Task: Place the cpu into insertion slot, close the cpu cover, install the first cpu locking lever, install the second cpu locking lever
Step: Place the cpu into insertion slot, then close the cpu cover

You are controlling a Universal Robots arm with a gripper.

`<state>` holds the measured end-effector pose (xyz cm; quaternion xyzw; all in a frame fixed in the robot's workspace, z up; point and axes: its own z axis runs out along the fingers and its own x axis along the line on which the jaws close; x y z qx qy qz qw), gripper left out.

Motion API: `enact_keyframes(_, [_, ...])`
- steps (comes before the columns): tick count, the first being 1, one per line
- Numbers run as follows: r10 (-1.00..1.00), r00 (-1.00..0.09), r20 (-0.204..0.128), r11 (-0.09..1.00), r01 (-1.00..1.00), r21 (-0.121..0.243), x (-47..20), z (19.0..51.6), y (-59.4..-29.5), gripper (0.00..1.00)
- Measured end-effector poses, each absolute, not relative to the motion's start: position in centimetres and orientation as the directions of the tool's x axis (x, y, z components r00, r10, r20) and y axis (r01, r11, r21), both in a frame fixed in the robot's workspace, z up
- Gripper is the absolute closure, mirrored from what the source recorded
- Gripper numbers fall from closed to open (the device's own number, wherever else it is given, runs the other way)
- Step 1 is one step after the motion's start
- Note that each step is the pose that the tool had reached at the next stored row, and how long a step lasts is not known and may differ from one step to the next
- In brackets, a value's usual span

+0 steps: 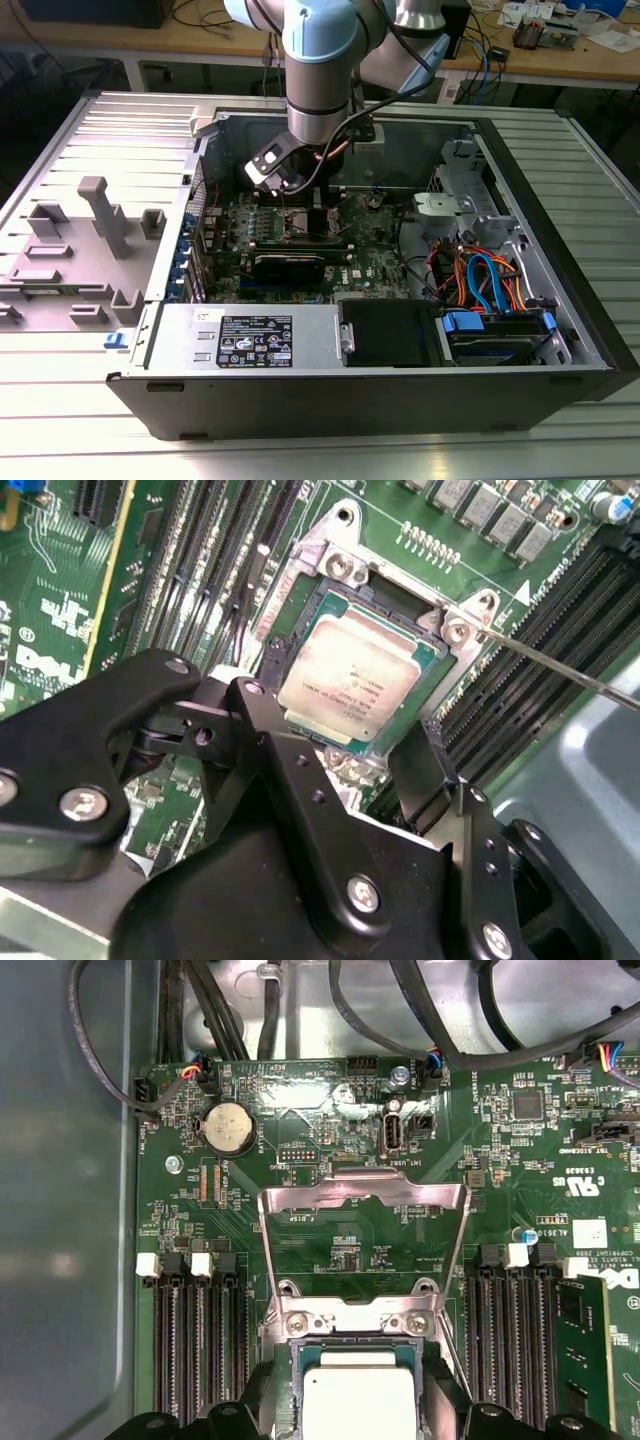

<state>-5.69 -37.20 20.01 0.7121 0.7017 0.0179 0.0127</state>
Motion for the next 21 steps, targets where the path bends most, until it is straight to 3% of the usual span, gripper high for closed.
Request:
enact_keyframes(2, [1.000, 0.015, 0.008, -0.015, 0.999, 0.043, -5.7, 21.2, -37.2, 0.31])
enact_keyframes(4, [1.000, 0.015, 0.008, -0.015, 0.999, 0.043, -5.7, 21.7, -37.2, 0.51])
enact_keyframes(6, [1.000, 0.015, 0.008, -0.015, 0.999, 0.043, -5.7, 21.8, -37.2, 0.51])
enact_keyframes(9, [1.000, 0.015, 0.008, -0.015, 0.999, 0.043, -5.7, 21.8, -37.2, 0.69])
enact_keyframes(10, [1.000, 0.015, 0.008, -0.015, 0.999, 0.043, -5.7, 21.8, -37.2, 0.69])
enact_keyframes(13, [1.000, 0.015, 0.008, -0.015, 0.999, 0.043, -5.7, 21.9, -37.2, 0.89])
enact_keyframes(21, [1.000, 0.015, 0.008, -0.015, 0.999, 0.043, -5.7, 21.9, -37.2, 0.89])
